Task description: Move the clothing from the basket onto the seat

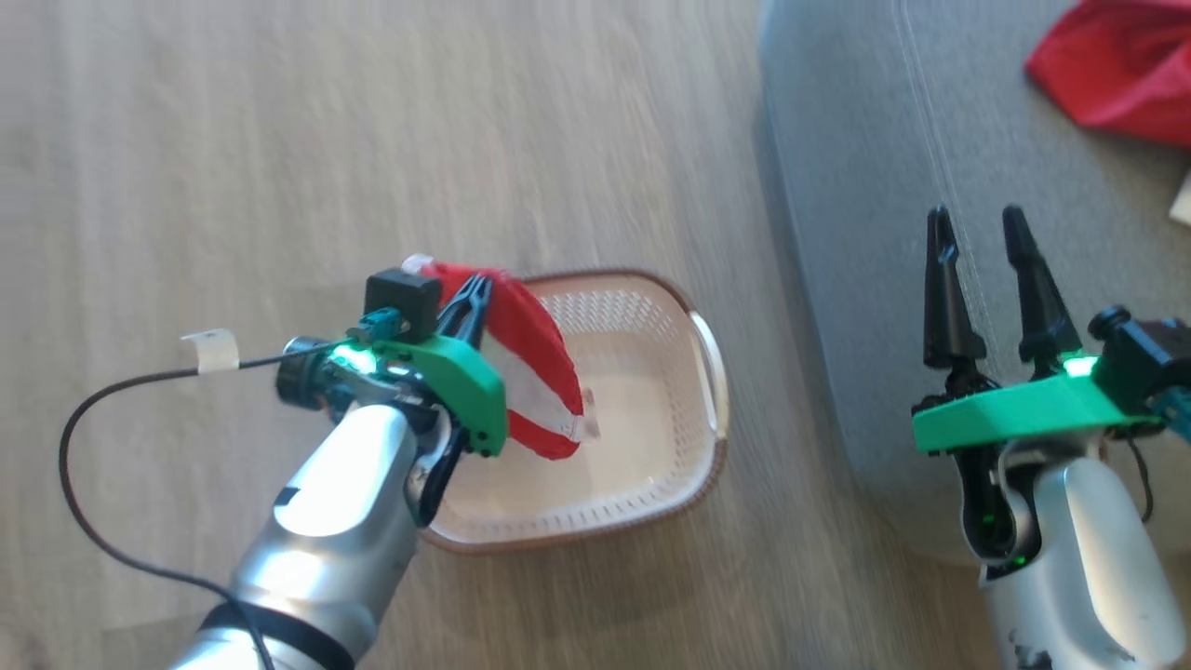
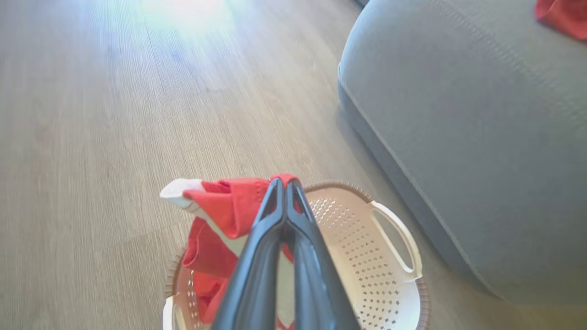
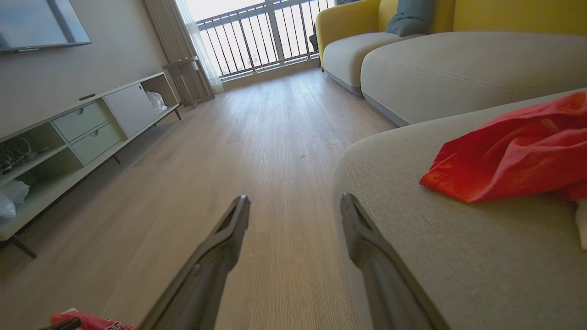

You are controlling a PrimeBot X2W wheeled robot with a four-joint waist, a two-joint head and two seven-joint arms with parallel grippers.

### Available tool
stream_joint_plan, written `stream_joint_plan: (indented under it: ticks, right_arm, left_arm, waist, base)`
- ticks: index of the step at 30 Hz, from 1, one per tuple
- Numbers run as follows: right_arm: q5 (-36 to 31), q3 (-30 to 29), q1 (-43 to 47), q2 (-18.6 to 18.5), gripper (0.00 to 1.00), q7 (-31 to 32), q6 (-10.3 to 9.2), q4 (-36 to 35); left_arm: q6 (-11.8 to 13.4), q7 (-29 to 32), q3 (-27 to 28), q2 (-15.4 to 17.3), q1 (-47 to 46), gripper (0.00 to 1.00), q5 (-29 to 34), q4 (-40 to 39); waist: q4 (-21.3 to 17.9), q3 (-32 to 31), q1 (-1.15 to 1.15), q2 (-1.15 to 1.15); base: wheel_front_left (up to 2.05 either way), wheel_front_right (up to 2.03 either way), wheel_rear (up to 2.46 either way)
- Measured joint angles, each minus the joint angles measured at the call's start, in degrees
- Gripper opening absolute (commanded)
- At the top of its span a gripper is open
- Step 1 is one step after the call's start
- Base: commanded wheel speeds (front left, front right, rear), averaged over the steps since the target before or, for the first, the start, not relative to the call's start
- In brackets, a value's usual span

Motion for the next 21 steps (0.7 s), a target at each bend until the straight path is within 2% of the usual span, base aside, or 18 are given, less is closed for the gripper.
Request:
stream_joint_plan:
  ticks: [10,13,17,21]
  right_arm:
    - [0.0,-0.8,2.5,0.0,1.0,0.0,0.0,3.6]
    - [0.0,-1.0,2.9,0.0,1.0,0.0,0.0,4.4]
    - [0.0,-0.4,3.6,0.0,1.0,0.0,-0.01,5.3]
    - [-0.2,1.3,3.9,0.0,1.0,0.0,0.0,5.9]
  left_arm:
    - [0.2,0.0,2.1,0.0,3.0,0.0,3.6,-14.1]
    - [-0.3,0.0,3.3,0.0,2.9,0.0,0.4,-17.9]
    - [-0.3,0.0,2.5,0.0,1.2,0.0,-0.8,-21.5]
    - [0.6,0.0,1.7,0.0,-1.4,0.0,-2.6,-23.4]
  waist:
    - [4.5,-8.7,0.0,0.0]
    - [5.5,-10.5,0.0,0.0]
    - [6.8,-11.8,0.0,0.0]
    - [7.4,-13.0,0.0,0.0]
  base:
    - [0.0,0.0,0.0]
    - [0.0,0.0,0.0]
    - [0.0,0.0,0.0]
    - [0.0,0.0,0.0]
